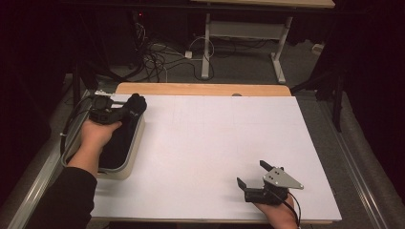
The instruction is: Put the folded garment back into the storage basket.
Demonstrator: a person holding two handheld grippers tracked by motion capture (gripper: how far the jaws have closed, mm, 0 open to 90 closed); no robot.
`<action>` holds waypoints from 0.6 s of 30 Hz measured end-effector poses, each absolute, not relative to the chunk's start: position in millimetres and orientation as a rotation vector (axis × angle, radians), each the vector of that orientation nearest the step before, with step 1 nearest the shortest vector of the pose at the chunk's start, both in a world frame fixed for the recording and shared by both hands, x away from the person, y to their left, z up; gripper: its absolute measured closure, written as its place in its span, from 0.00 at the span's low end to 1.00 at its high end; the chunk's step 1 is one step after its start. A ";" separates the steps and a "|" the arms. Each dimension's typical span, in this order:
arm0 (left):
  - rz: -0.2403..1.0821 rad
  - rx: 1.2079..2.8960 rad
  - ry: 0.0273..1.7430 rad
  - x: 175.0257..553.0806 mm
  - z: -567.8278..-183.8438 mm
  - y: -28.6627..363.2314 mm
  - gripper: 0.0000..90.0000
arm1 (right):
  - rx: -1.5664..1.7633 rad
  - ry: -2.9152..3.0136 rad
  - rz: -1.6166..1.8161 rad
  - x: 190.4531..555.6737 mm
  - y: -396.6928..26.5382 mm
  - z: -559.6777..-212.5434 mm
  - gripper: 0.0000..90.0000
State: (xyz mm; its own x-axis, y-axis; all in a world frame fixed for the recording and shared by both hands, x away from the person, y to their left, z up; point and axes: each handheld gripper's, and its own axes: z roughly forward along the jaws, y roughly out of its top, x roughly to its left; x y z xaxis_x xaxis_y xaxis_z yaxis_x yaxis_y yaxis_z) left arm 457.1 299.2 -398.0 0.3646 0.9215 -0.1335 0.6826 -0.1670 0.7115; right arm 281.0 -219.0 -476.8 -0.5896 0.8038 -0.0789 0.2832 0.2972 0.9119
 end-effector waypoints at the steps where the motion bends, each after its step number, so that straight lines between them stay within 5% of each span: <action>1: 0.430 1.911 1.380 457.8 -394.8 297.8 0.76 | 0.966 2.034 1.269 281.0 -218.8 -477.0 0.03; 5: 0.439 1.872 1.355 465.4 -387.8 286.7 0.56 | 0.963 2.035 1.265 280.6 -218.8 -476.9 0.03; 9: 0.421 1.894 1.384 481.0 -393.4 270.9 0.46 | 0.967 2.029 1.267 280.6 -220.0 -476.4 0.03; 13: 0.385 1.932 1.435 492.8 -407.8 261.2 0.48 | 0.964 2.032 1.268 280.6 -220.5 -477.2 0.03; 18: 0.397 1.877 1.421 491.2 -412.7 261.8 0.69 | 0.970 2.032 1.268 281.2 -222.4 -477.9 0.03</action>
State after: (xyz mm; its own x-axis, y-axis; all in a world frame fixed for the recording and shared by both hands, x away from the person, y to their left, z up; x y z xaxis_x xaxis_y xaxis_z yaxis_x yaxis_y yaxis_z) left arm 491.2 261.8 -412.7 0.3396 0.9229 -0.1813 0.6954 -0.1166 0.7091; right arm 281.2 -222.4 -477.9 -0.5885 0.8050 -0.0753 0.2861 0.2944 0.9118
